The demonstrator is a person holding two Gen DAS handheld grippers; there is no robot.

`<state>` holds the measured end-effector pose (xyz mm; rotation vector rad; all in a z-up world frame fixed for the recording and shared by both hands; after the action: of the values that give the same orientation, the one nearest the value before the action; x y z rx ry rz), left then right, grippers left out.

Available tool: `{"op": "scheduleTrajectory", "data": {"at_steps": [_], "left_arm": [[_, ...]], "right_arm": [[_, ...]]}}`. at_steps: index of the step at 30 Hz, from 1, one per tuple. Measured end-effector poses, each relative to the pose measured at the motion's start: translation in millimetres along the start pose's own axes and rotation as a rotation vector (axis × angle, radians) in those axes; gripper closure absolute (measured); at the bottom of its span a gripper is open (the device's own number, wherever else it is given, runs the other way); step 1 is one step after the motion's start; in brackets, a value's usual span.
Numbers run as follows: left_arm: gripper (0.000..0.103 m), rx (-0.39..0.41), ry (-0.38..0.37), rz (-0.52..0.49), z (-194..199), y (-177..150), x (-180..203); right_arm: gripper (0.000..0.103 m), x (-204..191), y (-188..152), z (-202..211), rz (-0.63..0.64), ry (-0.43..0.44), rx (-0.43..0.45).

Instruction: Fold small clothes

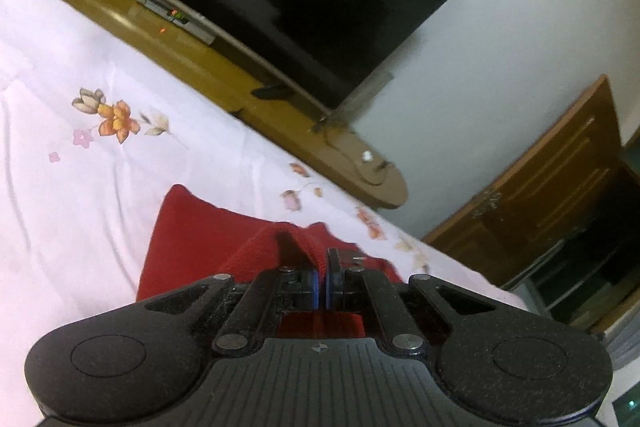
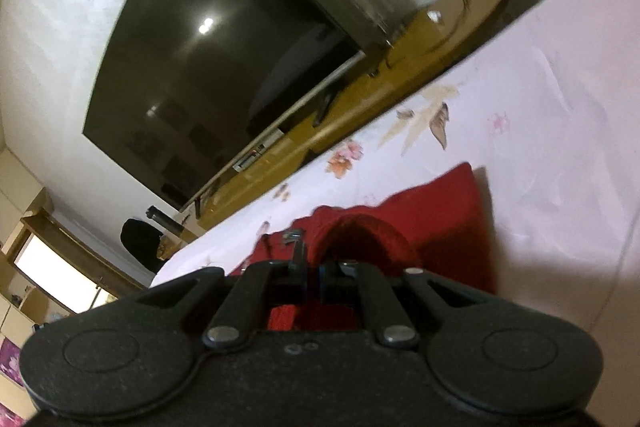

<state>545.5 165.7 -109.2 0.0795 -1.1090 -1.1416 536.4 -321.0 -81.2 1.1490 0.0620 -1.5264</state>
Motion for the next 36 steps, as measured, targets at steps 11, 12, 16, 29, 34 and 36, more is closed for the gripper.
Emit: {"op": "scheduleTrajectory", "data": {"at_steps": [11, 12, 16, 29, 34, 36], "left_arm": [[0.065, 0.100, 0.072, -0.053, -44, -11, -12], [0.036, 0.118, 0.097, -0.072, -45, -12, -11], [0.028, 0.123, 0.137, -0.136, -47, -8, -5], [0.096, -0.150, 0.327, -0.403, -94, 21, 12], [0.099, 0.048, 0.286, -0.397, -71, 3, 14], [0.099, 0.115, 0.264, -0.383, -61, 1, 15]], "right_arm": [[0.032, 37, 19, -23, -0.051, 0.004, 0.118], [0.033, 36, 18, -21, -0.043, 0.010, 0.123], [0.037, 29, 17, -26, 0.048, -0.044, 0.075], [0.069, -11, 17, -85, 0.439, -0.312, -0.144], [0.088, -22, 8, -81, 0.532, -0.343, -0.076], [0.092, -30, 5, -75, 0.573, -0.361, -0.016]]}}
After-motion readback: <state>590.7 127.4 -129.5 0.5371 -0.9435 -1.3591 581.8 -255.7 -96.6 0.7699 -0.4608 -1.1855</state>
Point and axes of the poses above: each gripper's, at about its wrist camera, not at the fingertips, and z roughly against the way its jaws point, x to its right, y to its top, the point moved 1 cm from there along -z, roughly the way its jaws point, and after that the axes turned 7 degrees about -x, right-handed, at the moved point
